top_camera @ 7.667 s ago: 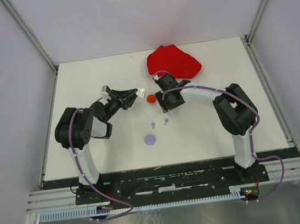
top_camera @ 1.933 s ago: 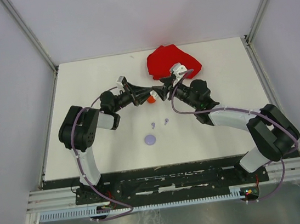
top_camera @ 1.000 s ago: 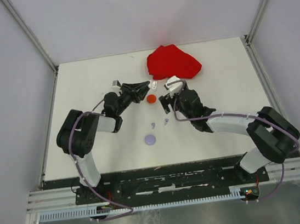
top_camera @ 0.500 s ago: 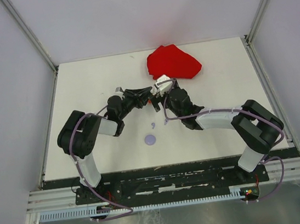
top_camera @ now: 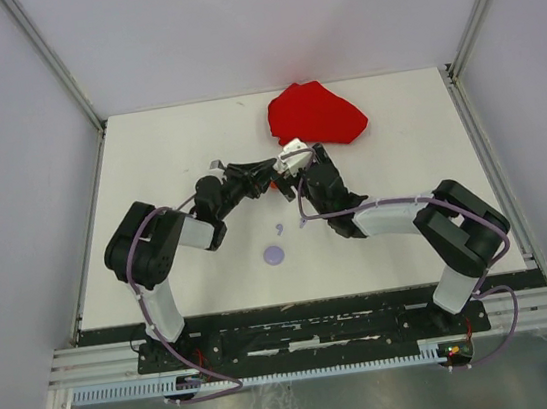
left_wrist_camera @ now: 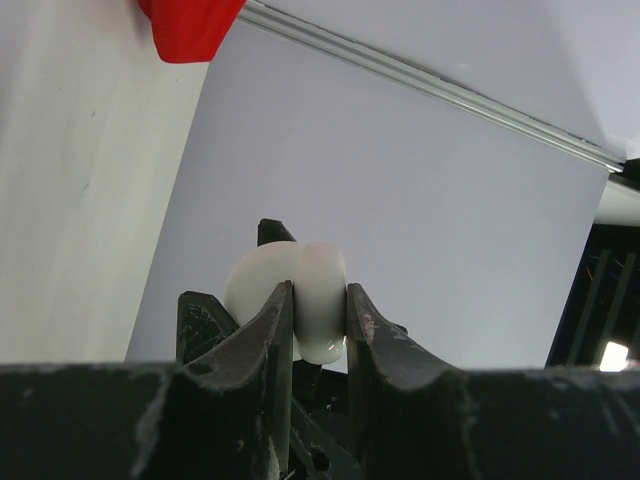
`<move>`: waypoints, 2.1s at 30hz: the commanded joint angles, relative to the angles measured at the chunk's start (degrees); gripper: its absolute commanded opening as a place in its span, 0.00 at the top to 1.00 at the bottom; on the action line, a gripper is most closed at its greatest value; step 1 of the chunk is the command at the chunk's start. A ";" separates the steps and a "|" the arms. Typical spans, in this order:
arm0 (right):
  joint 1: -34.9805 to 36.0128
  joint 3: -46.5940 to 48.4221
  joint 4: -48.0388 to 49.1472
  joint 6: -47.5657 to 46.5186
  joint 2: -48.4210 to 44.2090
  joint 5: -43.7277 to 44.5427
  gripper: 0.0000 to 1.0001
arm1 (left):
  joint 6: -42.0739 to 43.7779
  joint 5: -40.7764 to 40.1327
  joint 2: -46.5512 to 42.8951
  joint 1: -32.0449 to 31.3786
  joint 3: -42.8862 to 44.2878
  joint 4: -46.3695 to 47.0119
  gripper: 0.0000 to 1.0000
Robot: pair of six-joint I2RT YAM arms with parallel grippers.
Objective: Insert the wireless bluetooth earbuds into the charging case
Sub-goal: Close the charging case, then place the charging case at the center of the board.
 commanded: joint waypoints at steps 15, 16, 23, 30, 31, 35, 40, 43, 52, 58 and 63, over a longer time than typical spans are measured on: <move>-0.85 -0.98 -4.81 0.32 -6.62 12.61 0.01 | -0.09 2.40 2.65 1.84 -0.93 6.92 0.97; -1.53 -0.63 -8.70 4.06 -7.65 12.79 0.01 | 1.29 2.77 2.85 2.85 -0.80 6.89 0.97; -6.08 2.81 -29.57 16.99 -13.74 2.70 0.01 | 15.89 3.38 0.19 8.99 -0.76 -2.92 0.97; -6.08 8.26 -39.31 16.53 -12.58 -6.15 0.01 | 28.06 0.30 -1.86 10.41 0.10 -15.04 0.97; -6.02 8.84 -39.93 16.89 -12.28 -7.13 0.01 | 29.75 -0.04 -1.92 10.43 0.65 -16.87 0.97; -6.03 10.11 -41.46 18.24 -11.40 -10.44 0.01 | 37.19 -2.14 -2.73 10.45 3.52 -25.85 0.97; -5.96 12.46 -44.90 18.05 -9.74 -14.39 0.01 | 42.29 -4.52 -3.37 10.45 5.14 -31.48 0.97; -5.79 13.87 -47.67 17.71 -8.91 -17.50 0.01 | 43.67 -5.02 -3.14 10.45 5.87 -32.88 0.93; -0.56 11.97 -49.87 18.15 -8.84 -22.84 0.01 | 44.94 -4.85 -1.20 10.44 6.85 -33.95 0.69; 3.20 8.85 -49.67 19.45 -8.96 -22.39 0.01 | 45.96 -4.96 -1.26 10.45 7.40 -35.41 0.53; 5.41 6.12 -48.91 20.57 -9.38 -21.13 0.01 | 46.37 -5.09 -2.14 10.44 7.43 -36.35 0.46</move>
